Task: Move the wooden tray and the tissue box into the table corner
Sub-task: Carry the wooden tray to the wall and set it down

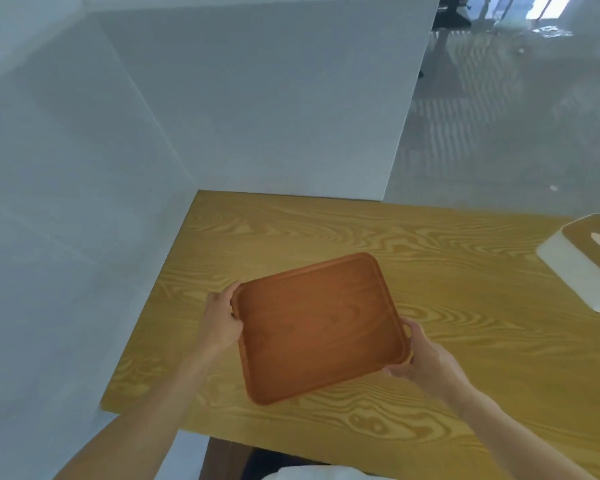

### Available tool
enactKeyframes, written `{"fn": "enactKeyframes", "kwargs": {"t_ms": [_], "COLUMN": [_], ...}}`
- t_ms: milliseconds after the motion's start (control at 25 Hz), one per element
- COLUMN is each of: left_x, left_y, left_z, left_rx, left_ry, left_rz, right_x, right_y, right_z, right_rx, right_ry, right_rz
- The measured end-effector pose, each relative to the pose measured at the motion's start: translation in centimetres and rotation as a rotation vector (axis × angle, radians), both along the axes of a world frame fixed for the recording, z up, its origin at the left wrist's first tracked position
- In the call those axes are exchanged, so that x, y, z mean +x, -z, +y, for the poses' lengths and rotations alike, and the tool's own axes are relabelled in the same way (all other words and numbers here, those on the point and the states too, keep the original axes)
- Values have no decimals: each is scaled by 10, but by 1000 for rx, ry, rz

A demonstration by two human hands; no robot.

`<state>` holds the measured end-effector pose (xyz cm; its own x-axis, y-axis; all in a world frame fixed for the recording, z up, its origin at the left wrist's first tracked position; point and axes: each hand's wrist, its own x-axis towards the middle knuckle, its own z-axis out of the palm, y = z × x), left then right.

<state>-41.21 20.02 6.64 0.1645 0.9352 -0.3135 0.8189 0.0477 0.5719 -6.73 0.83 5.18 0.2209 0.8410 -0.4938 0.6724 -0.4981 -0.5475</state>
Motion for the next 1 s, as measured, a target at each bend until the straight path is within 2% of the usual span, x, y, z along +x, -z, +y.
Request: {"fn": "enactKeyframes", "kwargs": {"t_ms": [600,1000], "left_x": [107,138], "left_y": [49,81], "left_z": [160,210], "left_rx": [-79,-106], "left_ry": [253,342], "left_rz": [192,151], "right_x": [21,34], "right_y": [53,54], "right_z": [78,111], "right_rx": [-96,-123], "right_ry": [223,277], "right_rz": [-107,-152]}}
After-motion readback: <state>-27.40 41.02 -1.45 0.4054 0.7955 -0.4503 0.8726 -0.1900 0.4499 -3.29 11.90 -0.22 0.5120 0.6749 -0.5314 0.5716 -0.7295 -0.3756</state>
